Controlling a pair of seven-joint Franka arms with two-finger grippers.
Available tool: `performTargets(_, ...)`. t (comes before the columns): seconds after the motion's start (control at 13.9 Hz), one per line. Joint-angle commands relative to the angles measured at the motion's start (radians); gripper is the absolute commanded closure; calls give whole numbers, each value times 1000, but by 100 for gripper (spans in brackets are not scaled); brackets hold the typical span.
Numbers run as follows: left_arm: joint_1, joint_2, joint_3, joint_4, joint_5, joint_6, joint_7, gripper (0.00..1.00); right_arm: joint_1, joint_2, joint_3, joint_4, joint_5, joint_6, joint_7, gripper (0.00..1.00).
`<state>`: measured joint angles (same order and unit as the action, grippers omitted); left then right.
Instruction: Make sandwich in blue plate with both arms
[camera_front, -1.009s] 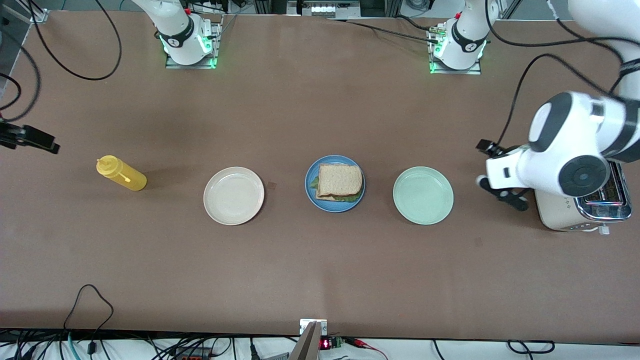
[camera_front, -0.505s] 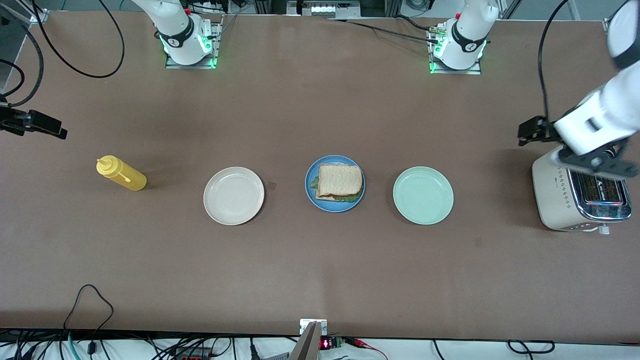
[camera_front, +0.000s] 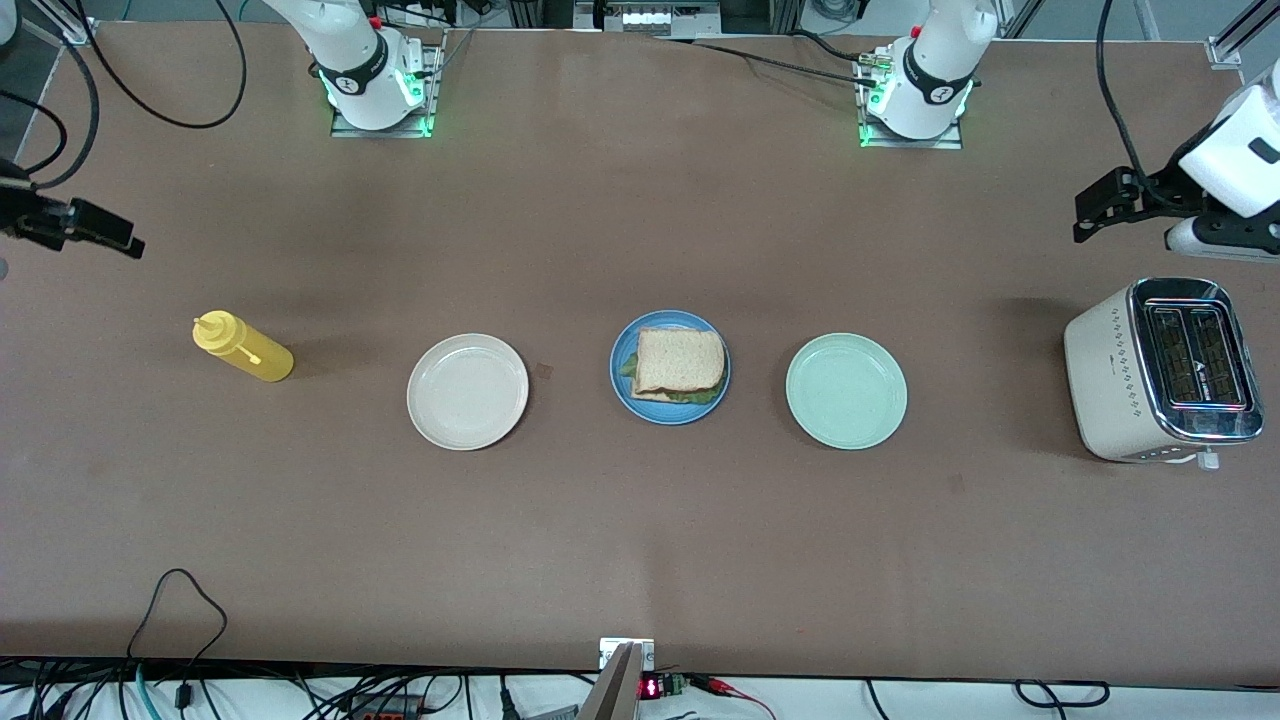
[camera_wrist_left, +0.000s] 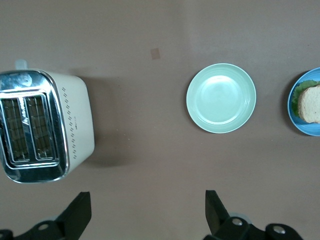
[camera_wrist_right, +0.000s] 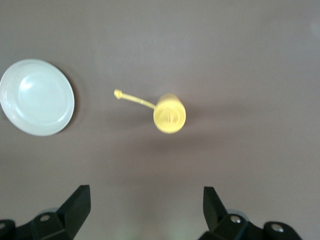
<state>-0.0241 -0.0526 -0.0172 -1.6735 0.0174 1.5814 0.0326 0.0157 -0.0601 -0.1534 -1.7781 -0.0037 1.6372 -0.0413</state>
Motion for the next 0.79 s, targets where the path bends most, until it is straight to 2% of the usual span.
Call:
performTargets(0.0, -14, -13, -3, -8, -14, -9, -31, 0, 9, -79, 0, -57, 2, -31, 4, 0)
performTargets(0.72, -27, -15, -3, -2, -14, -18, -33, 0, 9, -73, 2, -40, -2, -43, 3, 0)
